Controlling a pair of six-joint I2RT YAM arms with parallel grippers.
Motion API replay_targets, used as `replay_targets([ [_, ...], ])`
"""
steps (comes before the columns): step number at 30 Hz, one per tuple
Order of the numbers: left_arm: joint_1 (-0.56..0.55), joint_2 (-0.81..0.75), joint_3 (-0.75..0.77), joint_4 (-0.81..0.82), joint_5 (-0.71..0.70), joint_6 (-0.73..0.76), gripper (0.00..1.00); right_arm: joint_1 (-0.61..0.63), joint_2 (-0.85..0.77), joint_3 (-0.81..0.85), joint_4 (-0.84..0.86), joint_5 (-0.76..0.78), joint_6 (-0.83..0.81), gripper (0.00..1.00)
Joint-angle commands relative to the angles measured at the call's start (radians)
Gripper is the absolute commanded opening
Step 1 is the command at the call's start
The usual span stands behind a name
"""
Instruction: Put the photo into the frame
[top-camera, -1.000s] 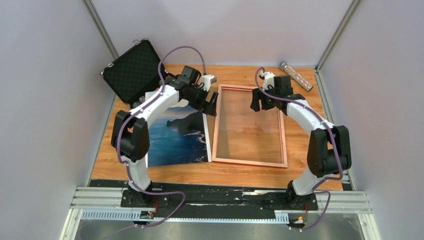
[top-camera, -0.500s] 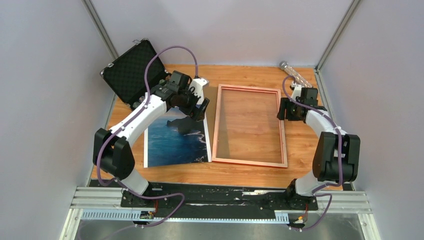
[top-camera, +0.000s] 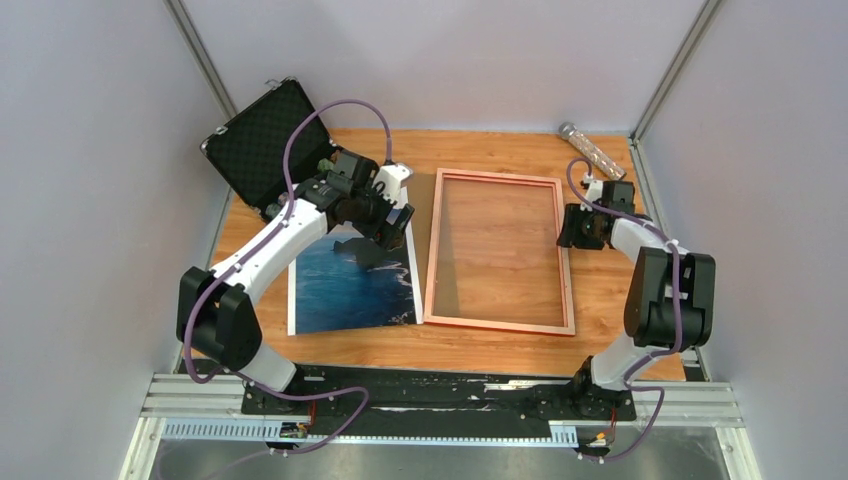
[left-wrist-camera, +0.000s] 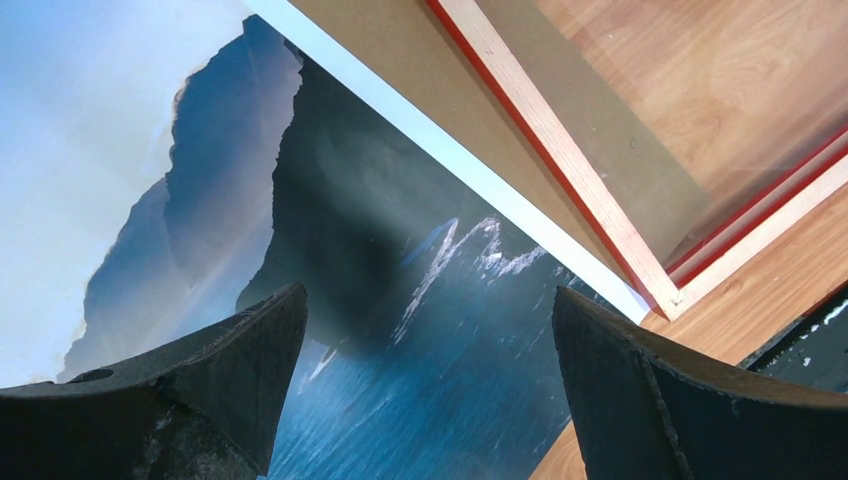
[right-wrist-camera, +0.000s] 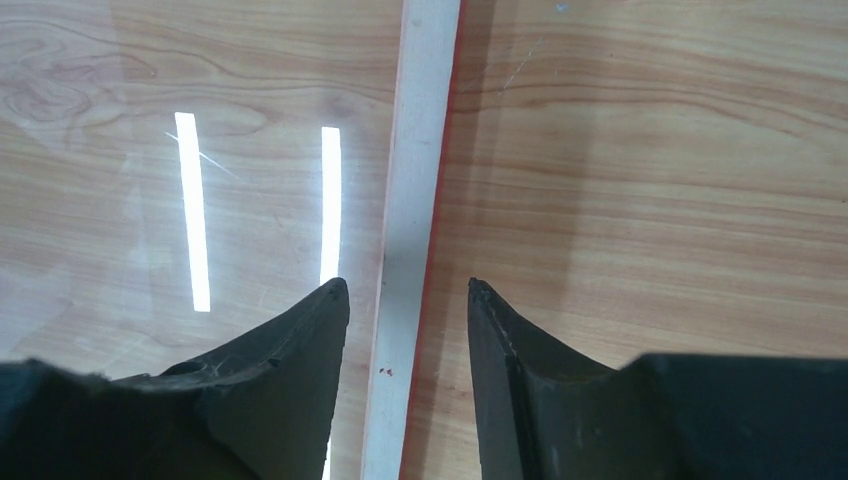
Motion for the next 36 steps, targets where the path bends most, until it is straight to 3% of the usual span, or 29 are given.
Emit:
replay_targets([
  [1, 0.001, -0.05, -0.007, 0.046, -0.002, 0.014, 1.0, -0.01, 0.028, 0.004, 0.016, -0.014, 0.007, 0.45],
  [7, 0.001, -0.055, -0.015, 0.051, -0.001, 0.015, 1.0, -0.015, 0.06, 0.009, 0.016, -0.013, 0.002, 0.38],
  [16, 0.001, -0.061, -0.033, 0.07, -0.005, 0.005, 1.0, -0.082, 0.053, 0.019, -0.002, -0.051, 0.01, 0.11],
  [36, 0.031, -0.014, -0.031, 0.063, -0.049, -0.001, 1.0, -0.179, 0.059, 0.115, -0.063, -0.071, -0.215, 0.08],
])
